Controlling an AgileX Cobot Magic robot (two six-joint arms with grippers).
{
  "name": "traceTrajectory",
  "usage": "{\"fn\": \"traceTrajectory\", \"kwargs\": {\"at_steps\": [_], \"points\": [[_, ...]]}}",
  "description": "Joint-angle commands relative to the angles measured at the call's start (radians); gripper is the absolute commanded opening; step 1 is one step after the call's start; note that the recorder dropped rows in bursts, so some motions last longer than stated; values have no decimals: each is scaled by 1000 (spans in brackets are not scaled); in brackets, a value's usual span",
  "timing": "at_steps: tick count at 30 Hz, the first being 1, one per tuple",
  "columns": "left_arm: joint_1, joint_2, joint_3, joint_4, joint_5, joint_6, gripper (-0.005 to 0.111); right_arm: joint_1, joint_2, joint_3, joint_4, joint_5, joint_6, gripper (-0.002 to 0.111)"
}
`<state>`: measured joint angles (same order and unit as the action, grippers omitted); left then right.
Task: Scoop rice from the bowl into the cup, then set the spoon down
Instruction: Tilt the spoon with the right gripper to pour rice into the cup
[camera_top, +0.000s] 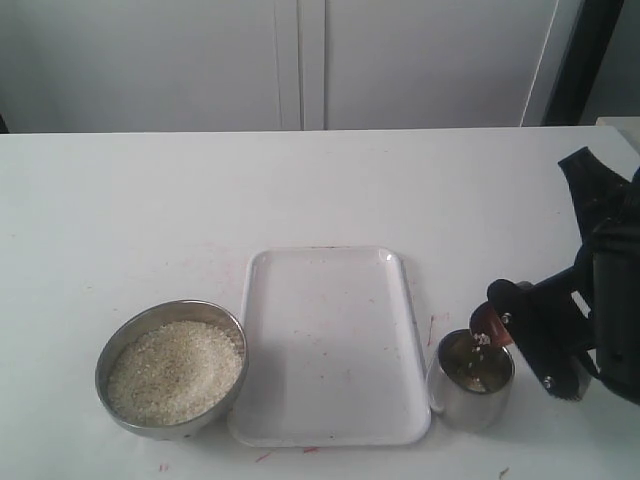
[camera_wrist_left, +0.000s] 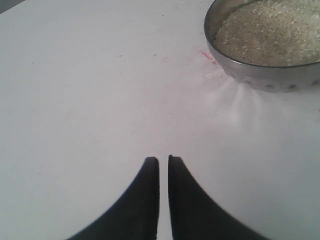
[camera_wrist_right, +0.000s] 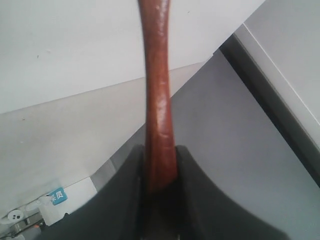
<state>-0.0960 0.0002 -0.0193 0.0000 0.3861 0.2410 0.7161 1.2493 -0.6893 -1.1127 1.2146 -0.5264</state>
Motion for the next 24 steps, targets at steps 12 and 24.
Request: {"fn": "traceTrajectory", "kwargs": {"at_steps": [12,24], "points": [[-7,0,9,-6,48,-6,14,3,-1,3,-46,7,37,0],[-7,0,9,-6,48,-6,14,31,-1,3,-10,7,57,0]]}}
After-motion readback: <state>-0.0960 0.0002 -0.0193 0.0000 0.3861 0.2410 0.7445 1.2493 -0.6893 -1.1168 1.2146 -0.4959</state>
